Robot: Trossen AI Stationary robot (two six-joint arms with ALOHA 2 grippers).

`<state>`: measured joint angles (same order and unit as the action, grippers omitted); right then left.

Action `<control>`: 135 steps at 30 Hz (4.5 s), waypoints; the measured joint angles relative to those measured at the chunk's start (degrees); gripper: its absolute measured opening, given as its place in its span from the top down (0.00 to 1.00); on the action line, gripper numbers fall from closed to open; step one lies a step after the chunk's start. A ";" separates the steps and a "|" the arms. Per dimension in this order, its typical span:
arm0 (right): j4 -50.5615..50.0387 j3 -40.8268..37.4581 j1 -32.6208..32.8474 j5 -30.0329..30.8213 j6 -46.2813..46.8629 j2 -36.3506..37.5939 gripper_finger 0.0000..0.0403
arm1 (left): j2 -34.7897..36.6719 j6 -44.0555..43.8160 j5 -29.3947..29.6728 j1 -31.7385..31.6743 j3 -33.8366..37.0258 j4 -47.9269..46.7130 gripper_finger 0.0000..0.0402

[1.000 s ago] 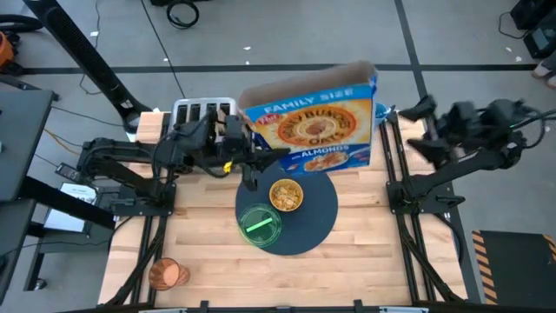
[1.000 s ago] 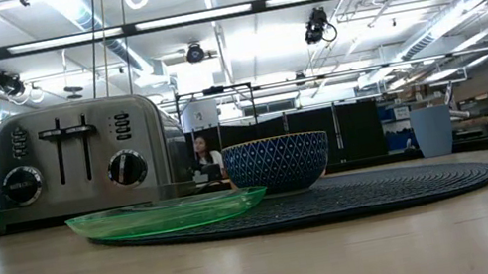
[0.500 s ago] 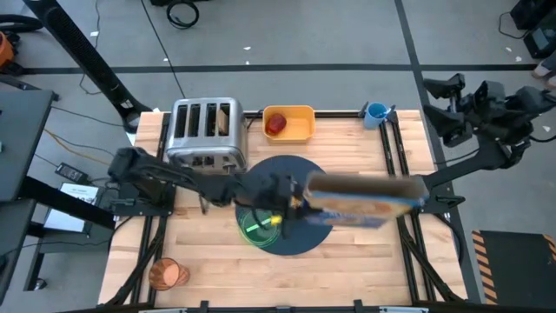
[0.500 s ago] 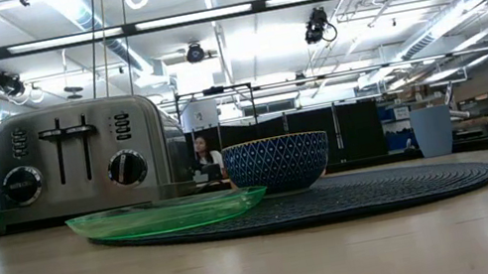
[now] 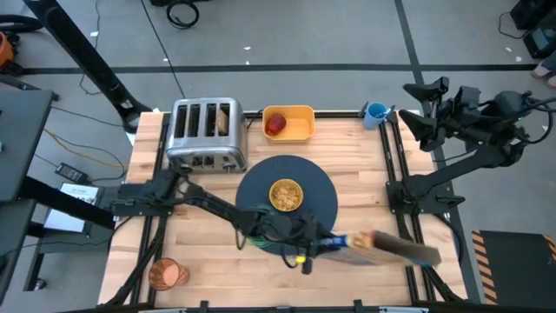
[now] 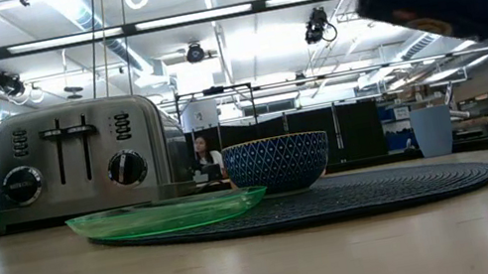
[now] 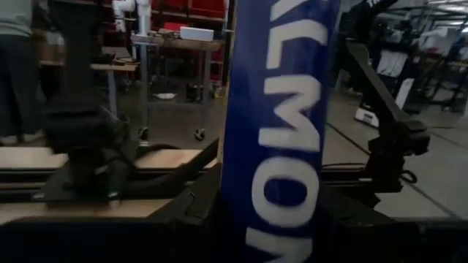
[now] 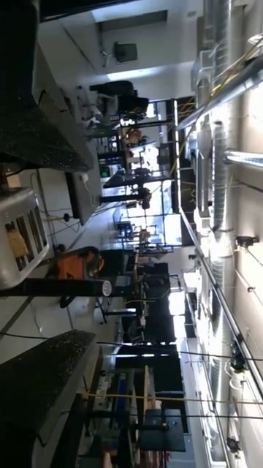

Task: Arrange a breakfast setting
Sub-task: Pour the cereal from the blue cereal box into the yellow bowl

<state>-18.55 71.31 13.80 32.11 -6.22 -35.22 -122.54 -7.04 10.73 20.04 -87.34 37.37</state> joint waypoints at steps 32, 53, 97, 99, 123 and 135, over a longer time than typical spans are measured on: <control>-3.52 -0.02 0.00 -0.58 2.12 -0.02 0.07 | -14.42 0.95 -6.75 -3.91 -12.53 -1.84 0.60; -5.63 -0.04 0.00 0.00 1.90 -0.02 0.07 | -14.36 6.48 -16.52 -4.14 -12.55 3.86 0.84; -21.32 -0.07 -0.68 -21.30 18.12 -17.19 0.07 | -10.59 0.31 -15.22 -3.03 -12.58 -6.69 0.40; -21.87 -0.07 -0.70 -24.51 17.98 -18.26 0.07 | -10.02 0.17 -15.07 -2.74 -12.58 -7.00 0.38; -16.20 -0.04 1.72 -53.00 -0.09 -34.14 0.07 | -3.95 -2.91 -12.19 -2.46 -12.51 -29.86 0.36; -26.34 -0.04 5.77 -53.36 0.74 -30.86 0.07 | -1.20 -4.43 -12.16 -2.09 -12.55 -39.26 0.36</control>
<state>-44.90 71.26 19.58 -21.25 -5.48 -66.08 -123.74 -11.46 -1.43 17.95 -99.90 -1.89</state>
